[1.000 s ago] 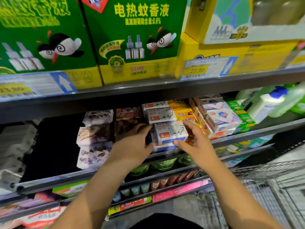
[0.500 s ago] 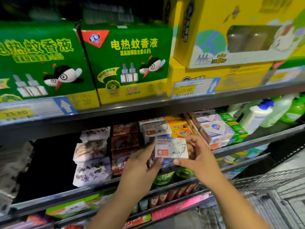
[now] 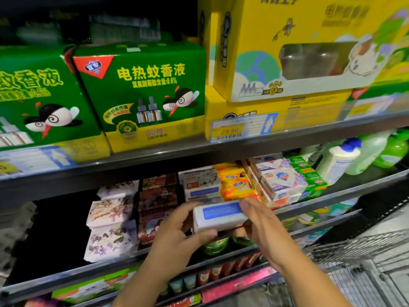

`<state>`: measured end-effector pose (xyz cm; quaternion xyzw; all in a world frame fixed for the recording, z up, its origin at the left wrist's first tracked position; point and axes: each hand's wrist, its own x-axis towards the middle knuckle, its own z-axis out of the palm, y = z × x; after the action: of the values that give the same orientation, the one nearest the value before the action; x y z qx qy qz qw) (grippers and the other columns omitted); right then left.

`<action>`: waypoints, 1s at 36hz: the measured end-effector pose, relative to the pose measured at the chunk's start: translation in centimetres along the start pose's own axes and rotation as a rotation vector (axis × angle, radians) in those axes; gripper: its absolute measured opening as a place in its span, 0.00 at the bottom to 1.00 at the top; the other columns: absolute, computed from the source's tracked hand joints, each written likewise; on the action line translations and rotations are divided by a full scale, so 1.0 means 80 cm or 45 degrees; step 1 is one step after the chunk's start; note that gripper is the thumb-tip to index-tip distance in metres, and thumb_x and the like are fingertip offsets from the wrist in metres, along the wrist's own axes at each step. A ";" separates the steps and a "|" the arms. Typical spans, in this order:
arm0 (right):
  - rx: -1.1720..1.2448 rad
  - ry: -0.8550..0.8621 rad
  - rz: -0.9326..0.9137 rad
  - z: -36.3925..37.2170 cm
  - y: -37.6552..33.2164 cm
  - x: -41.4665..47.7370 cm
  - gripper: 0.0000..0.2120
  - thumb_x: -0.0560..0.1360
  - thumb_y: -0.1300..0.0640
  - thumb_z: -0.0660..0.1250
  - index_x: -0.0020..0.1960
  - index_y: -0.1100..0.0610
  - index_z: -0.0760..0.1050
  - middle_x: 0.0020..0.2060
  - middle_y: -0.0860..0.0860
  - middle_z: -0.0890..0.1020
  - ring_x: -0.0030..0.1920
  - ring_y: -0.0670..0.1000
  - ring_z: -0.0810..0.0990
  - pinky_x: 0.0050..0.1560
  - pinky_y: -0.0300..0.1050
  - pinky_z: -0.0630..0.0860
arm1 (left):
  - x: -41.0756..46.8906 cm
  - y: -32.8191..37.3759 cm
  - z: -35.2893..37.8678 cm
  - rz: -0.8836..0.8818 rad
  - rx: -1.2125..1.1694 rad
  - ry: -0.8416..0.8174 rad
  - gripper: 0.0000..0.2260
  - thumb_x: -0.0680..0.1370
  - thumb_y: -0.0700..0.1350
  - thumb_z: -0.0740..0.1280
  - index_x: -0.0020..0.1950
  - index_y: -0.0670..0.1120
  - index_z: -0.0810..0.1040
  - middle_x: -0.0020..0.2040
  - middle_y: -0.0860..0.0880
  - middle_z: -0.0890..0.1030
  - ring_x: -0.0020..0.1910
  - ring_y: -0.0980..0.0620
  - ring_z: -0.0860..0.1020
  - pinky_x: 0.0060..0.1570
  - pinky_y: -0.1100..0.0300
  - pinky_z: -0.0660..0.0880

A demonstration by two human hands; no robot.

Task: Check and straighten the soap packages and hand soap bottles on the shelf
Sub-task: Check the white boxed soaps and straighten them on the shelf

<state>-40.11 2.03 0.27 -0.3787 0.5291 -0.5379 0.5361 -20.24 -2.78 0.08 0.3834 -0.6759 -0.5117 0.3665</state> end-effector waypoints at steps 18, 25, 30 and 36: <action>0.211 0.047 0.104 0.001 -0.023 -0.002 0.06 0.79 0.62 0.65 0.51 0.62 0.80 0.41 0.57 0.86 0.35 0.52 0.84 0.29 0.42 0.79 | 0.007 0.001 0.015 -0.285 -0.526 -0.143 0.24 0.65 0.38 0.80 0.59 0.53 0.82 0.58 0.50 0.83 0.50 0.48 0.83 0.47 0.57 0.80; 0.389 -0.157 0.081 -0.006 -0.024 -0.002 0.10 0.73 0.57 0.73 0.54 0.58 0.84 0.55 0.63 0.83 0.51 0.60 0.84 0.43 0.49 0.84 | 0.015 0.000 0.004 -0.131 -0.146 -0.032 0.23 0.69 0.33 0.76 0.55 0.57 0.81 0.54 0.60 0.82 0.54 0.61 0.80 0.52 0.65 0.77; 0.331 -0.270 -0.032 -0.015 -0.020 -0.002 0.26 0.64 0.57 0.77 0.62 0.56 0.80 0.58 0.59 0.82 0.55 0.61 0.82 0.49 0.50 0.82 | 0.018 -0.001 -0.005 -0.145 -0.338 -0.050 0.22 0.66 0.38 0.79 0.57 0.49 0.80 0.53 0.54 0.84 0.54 0.57 0.82 0.47 0.64 0.78; -0.075 -0.168 -0.179 -0.012 -0.026 0.001 0.31 0.59 0.46 0.83 0.58 0.55 0.78 0.49 0.45 0.86 0.51 0.44 0.83 0.46 0.37 0.80 | 0.017 0.006 -0.006 -0.101 -0.366 -0.047 0.28 0.63 0.54 0.80 0.60 0.47 0.78 0.56 0.49 0.84 0.57 0.51 0.81 0.51 0.64 0.77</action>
<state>-41.41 1.80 2.12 -0.4651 0.4804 -0.5321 0.5194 -20.46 -4.10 0.76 0.3439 -0.5866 -0.6243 0.3845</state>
